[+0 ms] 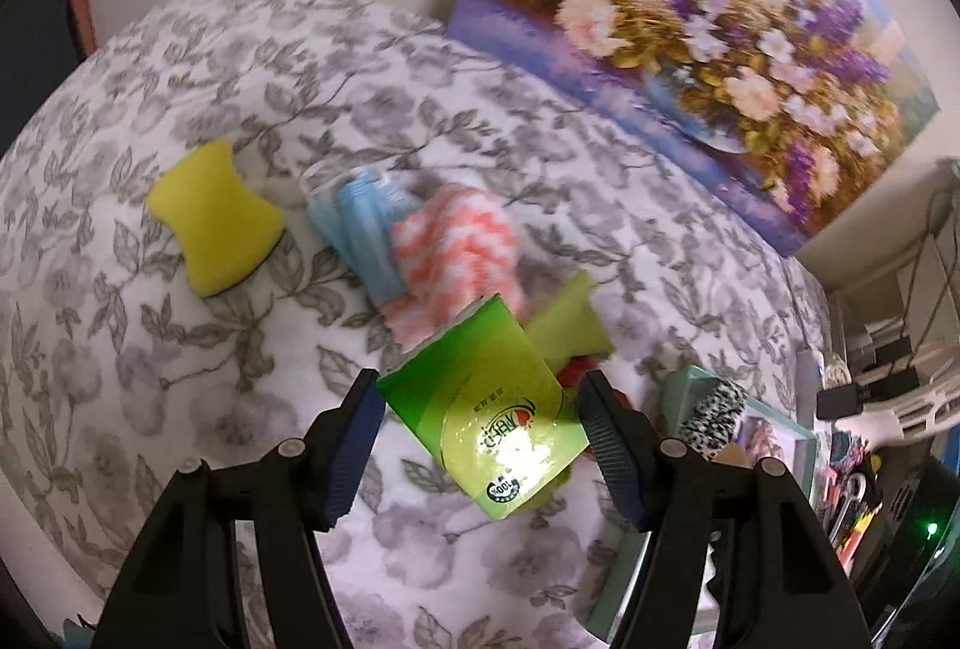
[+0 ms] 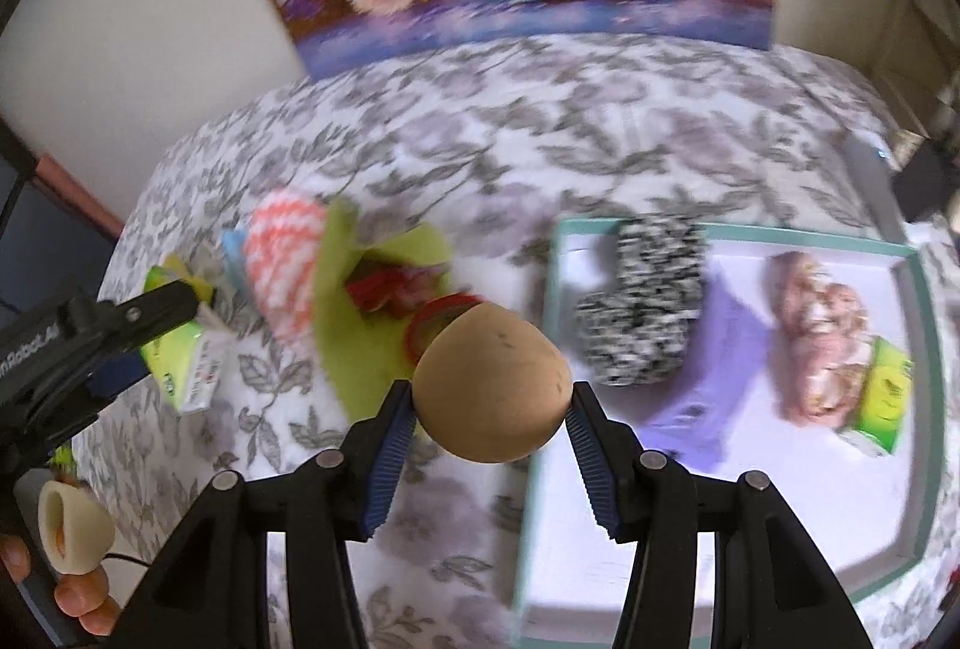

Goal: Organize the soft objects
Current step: 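Carry the tissue pack with the left tool while the right tool carries the sponge over the tray, then open the right tool to drop the sponge while the left tool releases the tissue pack in the tray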

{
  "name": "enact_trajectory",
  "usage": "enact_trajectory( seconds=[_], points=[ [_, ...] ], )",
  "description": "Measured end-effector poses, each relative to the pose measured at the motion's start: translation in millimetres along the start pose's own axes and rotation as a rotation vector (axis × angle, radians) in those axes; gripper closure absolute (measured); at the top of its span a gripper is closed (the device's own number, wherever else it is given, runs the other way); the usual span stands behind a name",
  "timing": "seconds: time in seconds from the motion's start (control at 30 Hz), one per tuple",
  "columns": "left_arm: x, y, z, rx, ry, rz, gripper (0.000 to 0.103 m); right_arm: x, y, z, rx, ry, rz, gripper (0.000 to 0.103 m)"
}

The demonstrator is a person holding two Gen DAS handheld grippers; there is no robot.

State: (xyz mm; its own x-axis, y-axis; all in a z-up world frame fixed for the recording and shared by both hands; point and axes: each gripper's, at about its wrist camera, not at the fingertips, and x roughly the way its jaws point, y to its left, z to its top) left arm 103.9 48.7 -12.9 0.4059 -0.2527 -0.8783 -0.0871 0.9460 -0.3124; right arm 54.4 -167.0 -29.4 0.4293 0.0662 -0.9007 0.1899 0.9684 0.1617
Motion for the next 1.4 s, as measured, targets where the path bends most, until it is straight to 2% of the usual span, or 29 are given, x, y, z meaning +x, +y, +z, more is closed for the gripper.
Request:
enact_trajectory(
  seconds=[0.17,0.33,0.43,0.57,0.77,0.97,1.23,1.4],
  points=[
    [-7,-34,-9,0.086,-0.013,-0.019,0.035,-18,-41,-3,0.065,-0.016,-0.081,0.049],
    [-6,-70,-24,0.178,0.001,-0.032,0.035,-23,-81,-9,0.142,0.007,-0.115,0.049],
    [-3,-95,-38,0.241,0.032,-0.059,0.035,-24,-100,-14,0.169,0.028,-0.154,0.048],
    [9,-131,-65,0.354,0.083,-0.053,0.035,-24,-123,-20,0.205,0.053,-0.184,0.048],
    [35,-172,-111,0.478,0.221,-0.102,0.035,-28,-150,-28,0.259,0.069,-0.196,0.048],
    [55,-188,-137,0.54,0.284,-0.063,0.035,-28,-168,-37,0.295,0.096,-0.206,0.048],
    [79,-187,-149,0.575,0.332,0.022,0.035,-13,-173,-45,0.289,0.157,-0.203,0.048],
    [89,-186,-151,0.574,0.362,0.043,0.034,-9,-172,-47,0.283,0.168,-0.201,0.046]
  ],
)
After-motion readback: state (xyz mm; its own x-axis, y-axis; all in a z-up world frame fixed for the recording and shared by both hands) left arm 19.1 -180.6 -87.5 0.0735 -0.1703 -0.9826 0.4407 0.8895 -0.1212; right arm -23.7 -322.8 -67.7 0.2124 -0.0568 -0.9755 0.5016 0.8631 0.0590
